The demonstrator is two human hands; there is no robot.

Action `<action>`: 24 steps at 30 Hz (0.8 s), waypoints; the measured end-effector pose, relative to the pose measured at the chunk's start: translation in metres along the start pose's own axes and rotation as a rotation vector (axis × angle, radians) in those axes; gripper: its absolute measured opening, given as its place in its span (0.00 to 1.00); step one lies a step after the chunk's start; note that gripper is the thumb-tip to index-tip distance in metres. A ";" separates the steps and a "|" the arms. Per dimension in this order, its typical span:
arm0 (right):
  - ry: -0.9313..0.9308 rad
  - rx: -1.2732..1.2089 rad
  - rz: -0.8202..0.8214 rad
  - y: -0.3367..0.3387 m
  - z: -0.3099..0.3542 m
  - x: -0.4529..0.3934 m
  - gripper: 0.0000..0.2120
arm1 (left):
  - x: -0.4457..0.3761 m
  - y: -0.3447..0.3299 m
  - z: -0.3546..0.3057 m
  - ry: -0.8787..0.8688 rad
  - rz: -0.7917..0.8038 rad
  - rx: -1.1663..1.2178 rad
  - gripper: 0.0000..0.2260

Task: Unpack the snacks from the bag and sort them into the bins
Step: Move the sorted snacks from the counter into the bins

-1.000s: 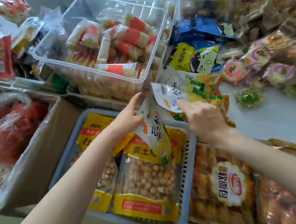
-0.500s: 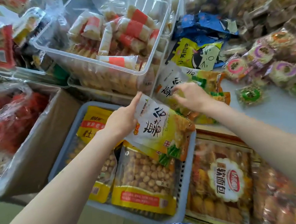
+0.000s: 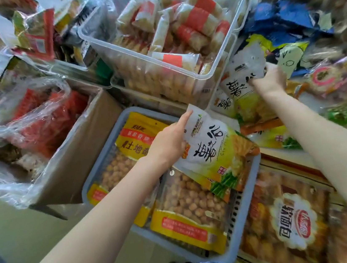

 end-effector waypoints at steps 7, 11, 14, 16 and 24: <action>0.095 -0.244 0.404 0.118 0.012 0.079 0.05 | 0.016 0.005 -0.005 -0.082 -0.094 0.203 0.36; 0.120 -0.145 0.723 0.119 0.005 0.132 0.05 | 0.027 0.014 -0.012 -0.168 -0.099 0.397 0.33; 0.225 -0.094 0.723 0.092 0.005 0.165 0.12 | 0.044 0.030 -0.017 -0.238 -0.001 0.533 0.30; 0.248 -0.087 0.635 0.072 0.008 0.187 0.12 | 0.058 0.039 -0.014 -0.249 0.070 0.580 0.29; 0.249 -0.003 0.296 0.037 0.010 0.240 0.21 | 0.095 0.027 -0.025 -0.196 0.079 0.373 0.31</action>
Point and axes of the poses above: each hand's wrist, its own x-axis away from the middle knuckle, its own y-axis out of the back of the hand, z = x × y, the point moved 2 cm from there along -x, towards the middle knuckle, and after that the axes turned 4 degrees about -y, right-handed, at the moved point
